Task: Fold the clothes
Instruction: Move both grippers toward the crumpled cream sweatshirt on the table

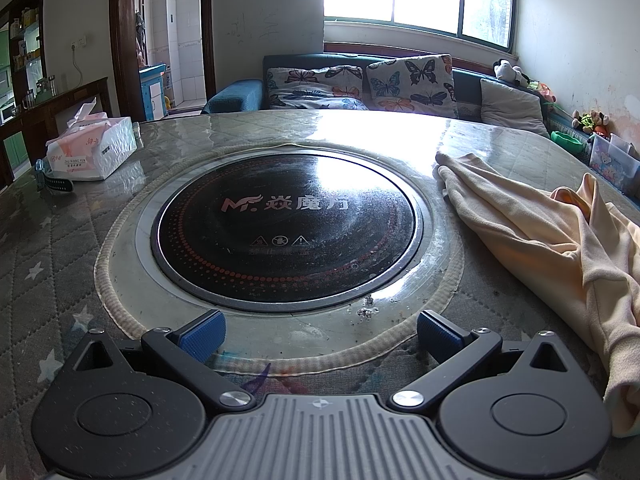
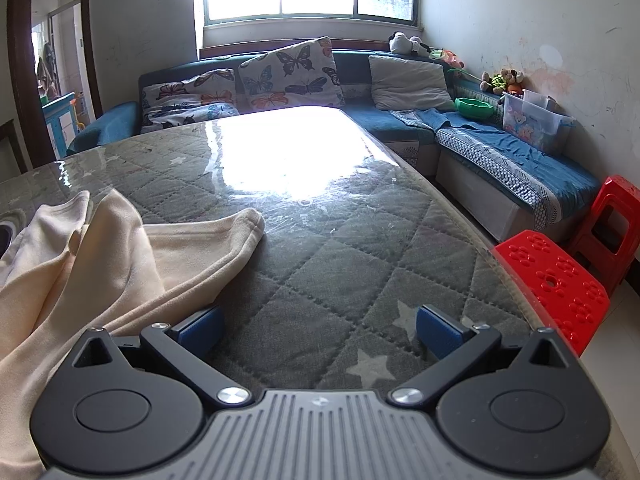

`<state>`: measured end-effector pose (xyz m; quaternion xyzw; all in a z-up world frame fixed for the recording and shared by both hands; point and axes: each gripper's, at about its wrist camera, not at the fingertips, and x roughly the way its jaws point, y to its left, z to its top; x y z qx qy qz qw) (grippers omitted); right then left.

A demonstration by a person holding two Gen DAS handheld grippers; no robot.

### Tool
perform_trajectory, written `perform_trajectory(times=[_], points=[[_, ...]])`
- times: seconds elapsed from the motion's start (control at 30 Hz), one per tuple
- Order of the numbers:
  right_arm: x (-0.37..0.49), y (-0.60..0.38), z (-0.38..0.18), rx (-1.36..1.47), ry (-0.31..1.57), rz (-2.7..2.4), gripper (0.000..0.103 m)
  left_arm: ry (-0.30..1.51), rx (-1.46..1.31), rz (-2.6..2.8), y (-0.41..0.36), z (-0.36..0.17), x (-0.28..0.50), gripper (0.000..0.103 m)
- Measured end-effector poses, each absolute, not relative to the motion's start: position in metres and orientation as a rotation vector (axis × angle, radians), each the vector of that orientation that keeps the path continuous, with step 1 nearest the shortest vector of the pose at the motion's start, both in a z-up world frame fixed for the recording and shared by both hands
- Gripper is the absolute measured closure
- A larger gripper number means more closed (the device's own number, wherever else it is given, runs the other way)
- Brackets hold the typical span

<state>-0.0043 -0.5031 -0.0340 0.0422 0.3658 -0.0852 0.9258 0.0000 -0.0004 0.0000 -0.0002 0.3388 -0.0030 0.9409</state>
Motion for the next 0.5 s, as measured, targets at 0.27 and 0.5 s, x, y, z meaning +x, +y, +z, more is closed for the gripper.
perform_trajectory(times=[0.27,0.5], points=[[-0.027,-0.481,-0.023,0.046,0.741,-0.150,0.000,0.694,0.025,0.029,-0.009,0.002,-0.004,0.000],[-0.072,-0.459,-0.009,0.012,0.677,-0.105,0.000,0.720,0.004,0.055,-0.020,0.007,-0.019,0.000]])
